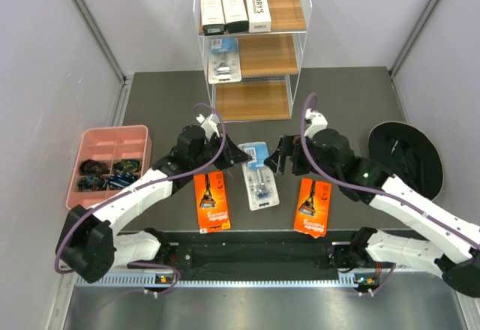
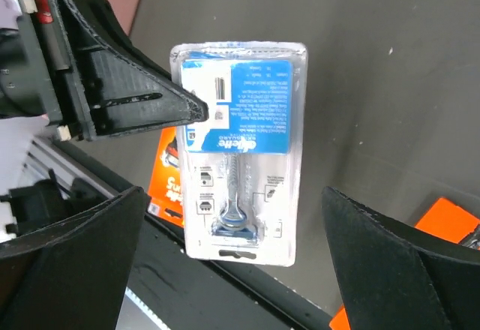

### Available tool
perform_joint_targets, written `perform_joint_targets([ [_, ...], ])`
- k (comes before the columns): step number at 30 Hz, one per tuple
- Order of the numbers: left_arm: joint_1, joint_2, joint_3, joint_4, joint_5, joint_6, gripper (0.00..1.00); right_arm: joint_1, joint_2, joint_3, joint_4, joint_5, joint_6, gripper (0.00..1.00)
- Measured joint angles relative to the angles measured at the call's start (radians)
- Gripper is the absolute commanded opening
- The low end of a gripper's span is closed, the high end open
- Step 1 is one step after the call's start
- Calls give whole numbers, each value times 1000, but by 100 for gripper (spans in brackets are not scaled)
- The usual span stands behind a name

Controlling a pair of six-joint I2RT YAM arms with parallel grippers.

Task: Place and organize the shaving razors onto the shelf

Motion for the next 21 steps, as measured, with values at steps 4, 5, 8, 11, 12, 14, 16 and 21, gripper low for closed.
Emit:
perform_joint_targets([
  [4, 82, 44, -2, 61, 105, -47, 0, -87, -85, -56, 12, -54, 10, 99],
  [5, 110, 57, -7, 98, 134, -64, 0, -123, -107, -92, 26, -89, 21, 99],
  [8, 187, 89, -35, 200, 212, -130, 0, -195, -145, -195, 69, -182, 58, 99],
  [11, 254, 134, -60, 324, 299, -212, 0, -232, -150, -308, 145, -294, 111, 99],
  [12, 272, 153, -64, 368, 327, -241, 0, -235, -148, -339, 175, -330, 131, 98],
  [14, 296, 189, -68, 444, 378, -288, 0, -238, -140, -410, 277, -409, 177, 97],
  [16, 312, 226, -70, 526, 429, -338, 0, -239, -123, -466, 388, -475, 223, 96],
  [21, 325, 286, -71, 676, 522, -427, 0, -240, -54, -552, 675, -610, 336, 89],
])
